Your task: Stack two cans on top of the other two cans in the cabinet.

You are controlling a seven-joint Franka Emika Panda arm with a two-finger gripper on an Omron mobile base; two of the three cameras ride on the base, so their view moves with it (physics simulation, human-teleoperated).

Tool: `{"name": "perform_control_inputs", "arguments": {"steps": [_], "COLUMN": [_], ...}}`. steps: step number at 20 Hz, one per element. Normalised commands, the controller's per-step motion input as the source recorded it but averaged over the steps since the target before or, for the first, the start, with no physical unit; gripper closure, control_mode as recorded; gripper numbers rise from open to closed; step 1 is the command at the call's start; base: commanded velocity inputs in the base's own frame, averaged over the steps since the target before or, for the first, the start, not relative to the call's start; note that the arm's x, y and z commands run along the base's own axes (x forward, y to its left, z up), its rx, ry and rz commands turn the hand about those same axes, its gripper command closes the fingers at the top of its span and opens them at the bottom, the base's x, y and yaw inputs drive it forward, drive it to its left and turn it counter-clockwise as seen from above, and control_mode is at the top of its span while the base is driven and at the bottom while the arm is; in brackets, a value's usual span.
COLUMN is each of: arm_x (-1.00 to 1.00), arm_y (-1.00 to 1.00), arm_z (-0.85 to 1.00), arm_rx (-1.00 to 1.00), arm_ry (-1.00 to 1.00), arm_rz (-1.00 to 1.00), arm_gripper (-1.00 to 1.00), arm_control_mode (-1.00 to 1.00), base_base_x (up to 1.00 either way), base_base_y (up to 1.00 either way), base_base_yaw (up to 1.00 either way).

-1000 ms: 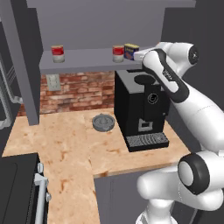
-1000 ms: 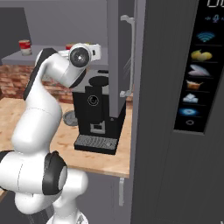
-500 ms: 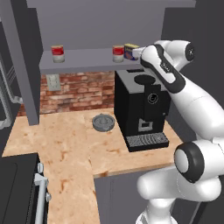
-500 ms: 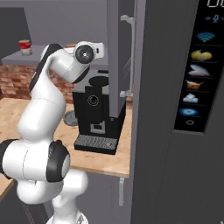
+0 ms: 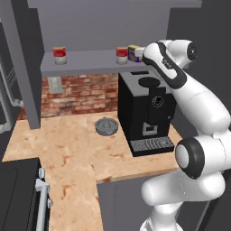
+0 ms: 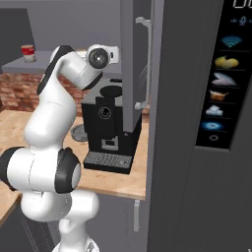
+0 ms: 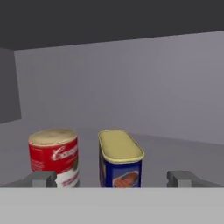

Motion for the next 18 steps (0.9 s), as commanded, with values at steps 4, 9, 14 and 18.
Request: {"name": "perform_control_inputs", "arguments": {"steps": [4, 9, 14, 18], "arm_x": [0.01, 0.04, 0.16, 0.17], "arm_y": [0.00, 0.00, 0.00, 0.00], "arm_z": [0.00, 0.00, -0.02, 0.00], "arm_rx": [0.00, 0.00, 0.00, 0.00], "arm_ry": [0.03, 0.01, 0.00, 0.00], "arm_rz": [0.00, 0.00, 0.00, 0.00], "arm_gripper": [-1.00, -1.00, -1.00, -1.00], "arm_control_mode": [-1.00, -1.00, -1.00, -1.00], "base_base_x": [0.00, 0.00, 0.00, 0.00], "base_base_y": [0.00, 0.00, 0.00, 0.00], "base_base_yaw": [0.00, 0.00, 0.00, 0.00]}}
